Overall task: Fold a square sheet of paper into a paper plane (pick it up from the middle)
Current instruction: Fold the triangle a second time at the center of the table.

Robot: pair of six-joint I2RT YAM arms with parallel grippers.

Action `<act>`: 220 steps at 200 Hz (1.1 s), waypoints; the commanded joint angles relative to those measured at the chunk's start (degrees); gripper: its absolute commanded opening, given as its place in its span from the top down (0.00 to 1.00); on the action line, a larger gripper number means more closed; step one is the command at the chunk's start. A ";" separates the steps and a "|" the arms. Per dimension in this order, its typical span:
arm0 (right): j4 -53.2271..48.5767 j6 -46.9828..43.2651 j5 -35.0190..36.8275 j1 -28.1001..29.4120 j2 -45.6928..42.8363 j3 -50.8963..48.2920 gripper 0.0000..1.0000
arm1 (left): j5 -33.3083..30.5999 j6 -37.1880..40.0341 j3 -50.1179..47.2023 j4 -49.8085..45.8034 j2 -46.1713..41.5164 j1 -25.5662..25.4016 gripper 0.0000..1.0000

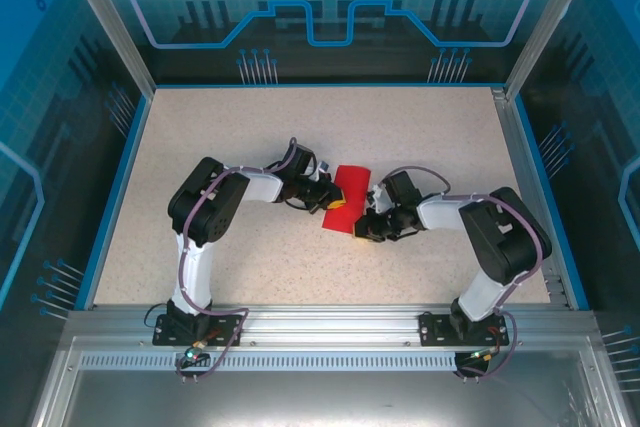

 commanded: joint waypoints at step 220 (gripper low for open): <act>-9.96 1.70 5.02 -1.31 8.40 7.44 0.96 | 0.59 4.65 2.41 -6.87 -3.84 0.51 0.74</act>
